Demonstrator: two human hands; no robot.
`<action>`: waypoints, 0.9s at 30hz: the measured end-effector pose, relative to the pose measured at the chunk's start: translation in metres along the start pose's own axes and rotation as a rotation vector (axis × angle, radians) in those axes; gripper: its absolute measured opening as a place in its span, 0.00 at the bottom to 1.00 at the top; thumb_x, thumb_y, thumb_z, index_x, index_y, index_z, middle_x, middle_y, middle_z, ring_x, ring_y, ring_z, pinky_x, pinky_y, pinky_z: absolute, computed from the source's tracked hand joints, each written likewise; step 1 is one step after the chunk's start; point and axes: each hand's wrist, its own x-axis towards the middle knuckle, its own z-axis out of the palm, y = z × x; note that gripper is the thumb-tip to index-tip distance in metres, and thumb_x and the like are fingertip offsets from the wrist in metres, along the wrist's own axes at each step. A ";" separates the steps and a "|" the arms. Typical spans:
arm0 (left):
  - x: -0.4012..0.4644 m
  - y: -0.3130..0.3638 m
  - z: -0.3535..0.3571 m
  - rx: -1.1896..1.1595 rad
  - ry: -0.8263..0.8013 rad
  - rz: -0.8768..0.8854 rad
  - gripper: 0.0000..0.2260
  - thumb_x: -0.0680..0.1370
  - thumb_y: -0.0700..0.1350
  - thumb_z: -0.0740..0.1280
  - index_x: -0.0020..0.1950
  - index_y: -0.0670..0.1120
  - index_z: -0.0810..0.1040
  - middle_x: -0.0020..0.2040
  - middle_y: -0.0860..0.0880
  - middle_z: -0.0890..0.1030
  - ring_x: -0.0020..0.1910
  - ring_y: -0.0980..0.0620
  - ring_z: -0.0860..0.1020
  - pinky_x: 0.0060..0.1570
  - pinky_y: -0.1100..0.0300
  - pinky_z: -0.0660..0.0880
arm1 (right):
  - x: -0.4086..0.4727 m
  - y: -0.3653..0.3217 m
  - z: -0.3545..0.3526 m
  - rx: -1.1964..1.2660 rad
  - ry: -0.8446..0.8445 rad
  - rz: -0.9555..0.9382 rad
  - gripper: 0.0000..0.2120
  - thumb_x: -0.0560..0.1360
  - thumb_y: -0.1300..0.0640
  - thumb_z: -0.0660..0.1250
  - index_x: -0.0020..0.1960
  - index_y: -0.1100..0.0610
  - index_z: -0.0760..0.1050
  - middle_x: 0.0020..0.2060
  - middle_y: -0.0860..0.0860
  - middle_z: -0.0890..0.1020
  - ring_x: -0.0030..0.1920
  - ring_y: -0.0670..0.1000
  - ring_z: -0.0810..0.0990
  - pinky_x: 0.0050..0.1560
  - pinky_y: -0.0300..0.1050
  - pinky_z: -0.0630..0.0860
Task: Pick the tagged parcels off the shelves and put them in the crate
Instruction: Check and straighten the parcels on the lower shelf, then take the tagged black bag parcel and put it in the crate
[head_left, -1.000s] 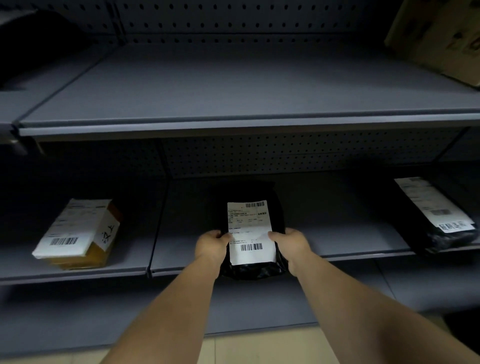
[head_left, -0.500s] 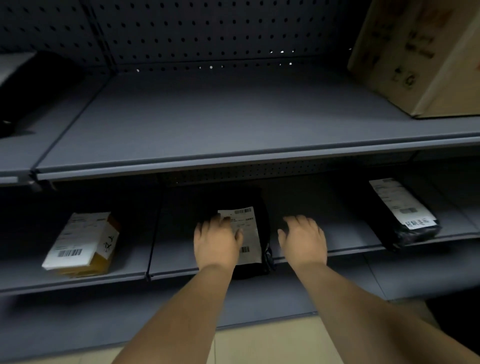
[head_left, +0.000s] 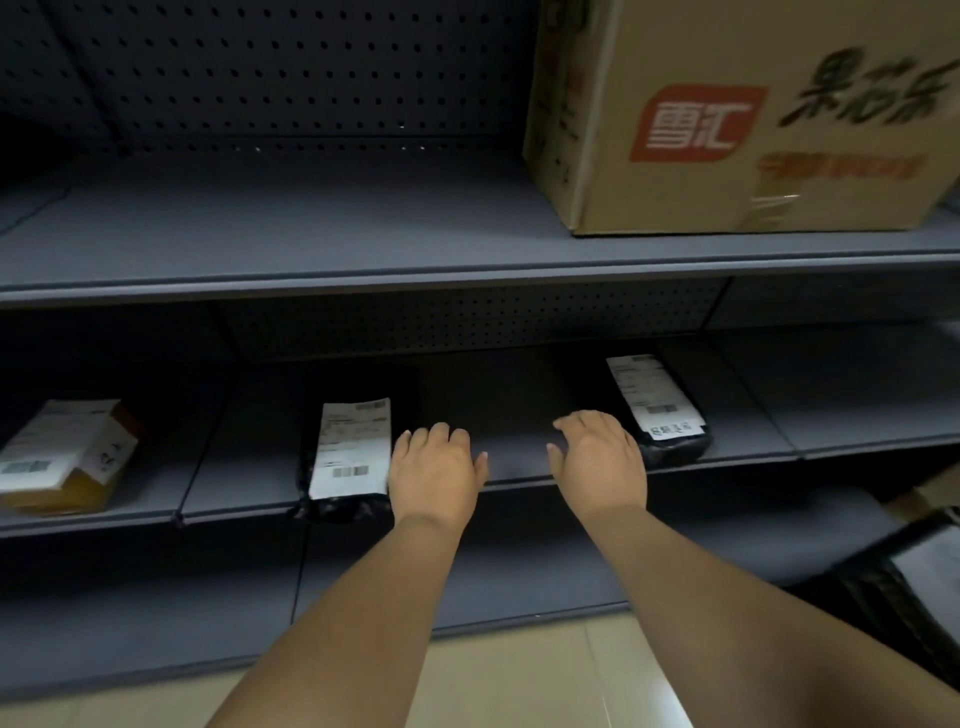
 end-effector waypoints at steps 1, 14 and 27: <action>-0.004 0.015 -0.001 -0.009 0.000 -0.005 0.17 0.79 0.56 0.55 0.58 0.48 0.76 0.55 0.49 0.77 0.56 0.48 0.74 0.64 0.54 0.65 | -0.004 0.013 -0.006 0.005 0.002 0.003 0.17 0.77 0.52 0.61 0.64 0.54 0.73 0.61 0.50 0.76 0.67 0.50 0.68 0.68 0.46 0.64; -0.037 0.159 0.000 -0.074 0.037 -0.021 0.16 0.79 0.55 0.57 0.57 0.46 0.76 0.55 0.48 0.77 0.55 0.48 0.73 0.54 0.55 0.68 | -0.048 0.152 -0.056 0.013 0.033 0.064 0.15 0.77 0.52 0.63 0.62 0.55 0.74 0.59 0.50 0.77 0.64 0.51 0.70 0.62 0.46 0.69; -0.007 0.201 0.017 -0.188 0.006 -0.124 0.16 0.79 0.55 0.57 0.55 0.45 0.76 0.52 0.47 0.78 0.53 0.48 0.75 0.51 0.56 0.70 | -0.027 0.205 -0.049 0.075 0.005 0.207 0.16 0.77 0.53 0.62 0.65 0.53 0.73 0.61 0.50 0.76 0.63 0.52 0.71 0.57 0.47 0.70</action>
